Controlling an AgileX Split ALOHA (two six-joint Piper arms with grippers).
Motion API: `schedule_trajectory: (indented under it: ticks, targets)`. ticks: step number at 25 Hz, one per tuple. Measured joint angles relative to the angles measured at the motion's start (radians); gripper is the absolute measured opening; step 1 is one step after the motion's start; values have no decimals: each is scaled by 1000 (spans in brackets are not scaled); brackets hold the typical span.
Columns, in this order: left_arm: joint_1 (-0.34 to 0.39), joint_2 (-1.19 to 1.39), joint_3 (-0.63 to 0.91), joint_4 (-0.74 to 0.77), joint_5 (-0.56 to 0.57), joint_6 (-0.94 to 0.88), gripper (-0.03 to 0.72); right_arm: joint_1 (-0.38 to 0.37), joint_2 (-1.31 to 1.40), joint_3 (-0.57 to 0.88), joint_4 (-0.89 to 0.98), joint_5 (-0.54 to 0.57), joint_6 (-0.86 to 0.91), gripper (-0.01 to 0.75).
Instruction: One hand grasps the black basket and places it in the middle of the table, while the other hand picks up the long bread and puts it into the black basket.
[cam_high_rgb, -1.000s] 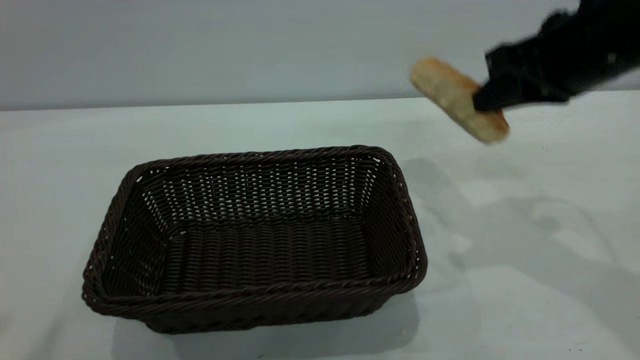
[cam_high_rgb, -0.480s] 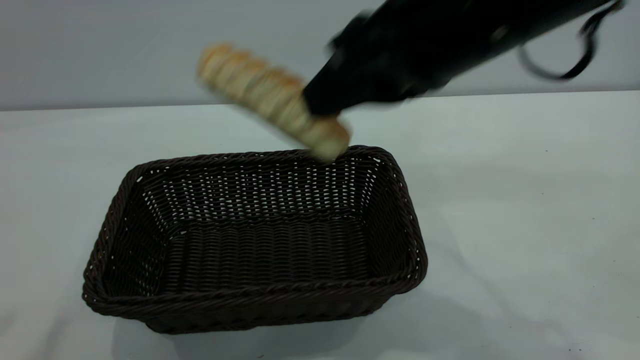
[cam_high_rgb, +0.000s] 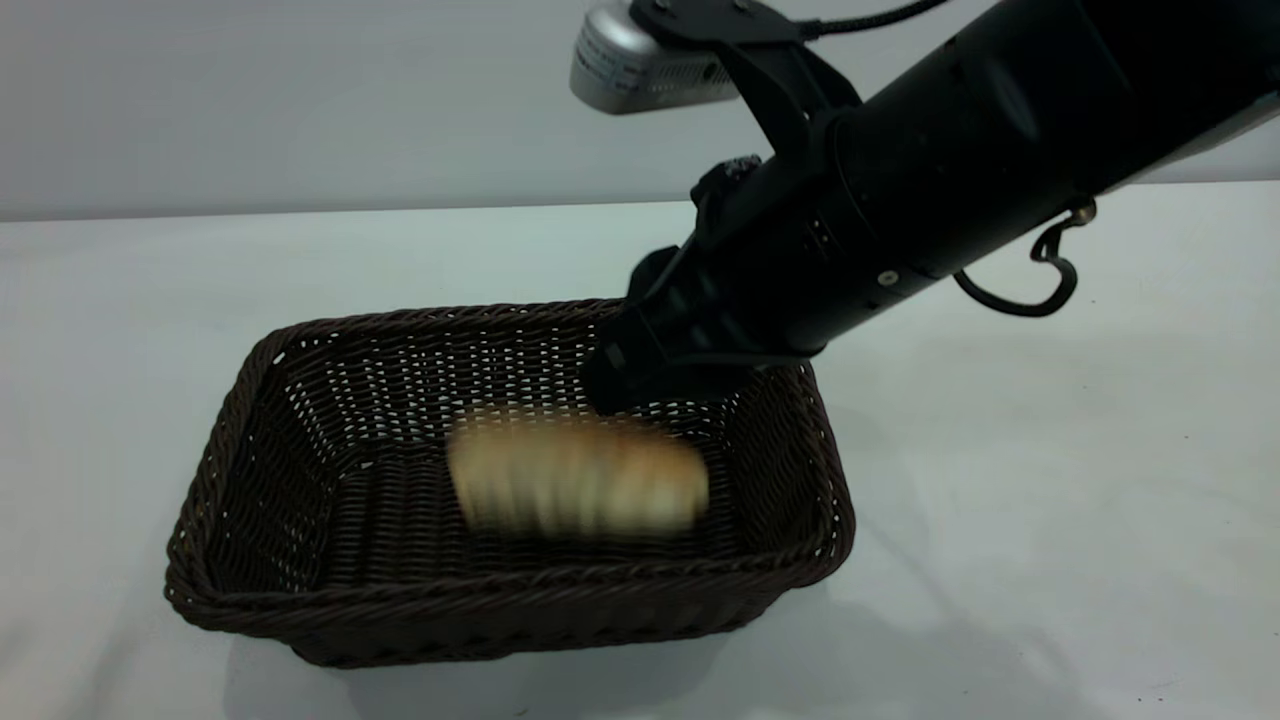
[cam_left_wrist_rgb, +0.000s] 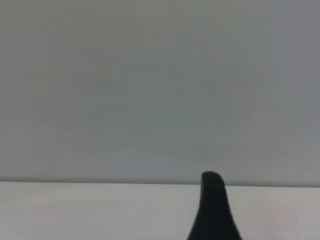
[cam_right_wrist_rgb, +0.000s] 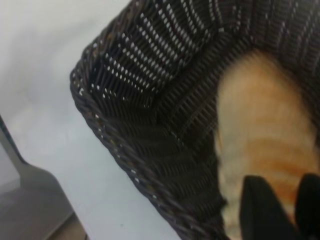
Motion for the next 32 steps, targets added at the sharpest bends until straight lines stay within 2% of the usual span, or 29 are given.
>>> schedule_trajectory:
  ticks: [3, 4, 5, 7, 13, 15, 17, 20, 23, 26, 30, 32]
  targets:
    - [0, 0, 0, 0, 0, 17, 594, 0, -10, -8, 18, -25, -9, 443]
    - [0, 0, 0, 0, 0, 22, 594, 0, -14, -13, 22, -31, -4, 494]
    - [0, 0, 0, 0, 0, 23, 594, 0, -19, -16, 23, -36, 5, 538]
    - [0, -1, 1, 0, 1, 27, 594, 0, -41, -21, 23, -42, 14, 568]
    - [0, -67, 1, 0, 40, 93, 594, 0, -224, -21, -88, -144, 72, 494]
    - [0, -104, 1, 0, 105, 111, 594, 0, -302, -21, -191, -136, 162, 468]
    - [0, -144, 1, 0, 194, 133, 594, 0, -379, -21, -339, -90, 325, 450]
    - [0, -201, 1, -14, 331, 166, 594, 0, -458, -21, -682, 29, 651, 443]
    - [0, -266, 1, -56, 450, 201, 594, 0, -509, -21, -1115, 211, 1012, 440]
    - [0, -334, 1, -106, 560, 237, 594, 0, -562, -21, -1401, 400, 1258, 440]
    - [0, -411, 8, -138, 738, 281, 594, 0, -696, 3, -1483, 548, 1341, 440]
    - [0, -458, 31, -146, 740, 288, 594, 0, -789, 35, -1479, 590, 1350, 440]
